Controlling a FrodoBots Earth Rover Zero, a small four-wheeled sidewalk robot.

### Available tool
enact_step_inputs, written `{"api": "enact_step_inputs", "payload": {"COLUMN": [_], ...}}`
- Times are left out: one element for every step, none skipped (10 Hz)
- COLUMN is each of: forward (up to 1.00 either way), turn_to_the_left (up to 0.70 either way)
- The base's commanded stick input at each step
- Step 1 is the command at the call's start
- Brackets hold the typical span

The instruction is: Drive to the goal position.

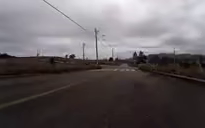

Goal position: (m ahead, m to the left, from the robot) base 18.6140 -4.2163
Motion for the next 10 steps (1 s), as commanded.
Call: {"api": "enact_step_inputs", "payload": {"forward": [0.70, 0.70, 0.70, 0.70, 0.70, 0.70, 0.70, 0.70, 0.70, 0.70], "turn_to_the_left": [0.00, 0.00, 0.00, 0.00, 0.00, 0.00, 0.00, 0.00, 0.00, 0.00]}}
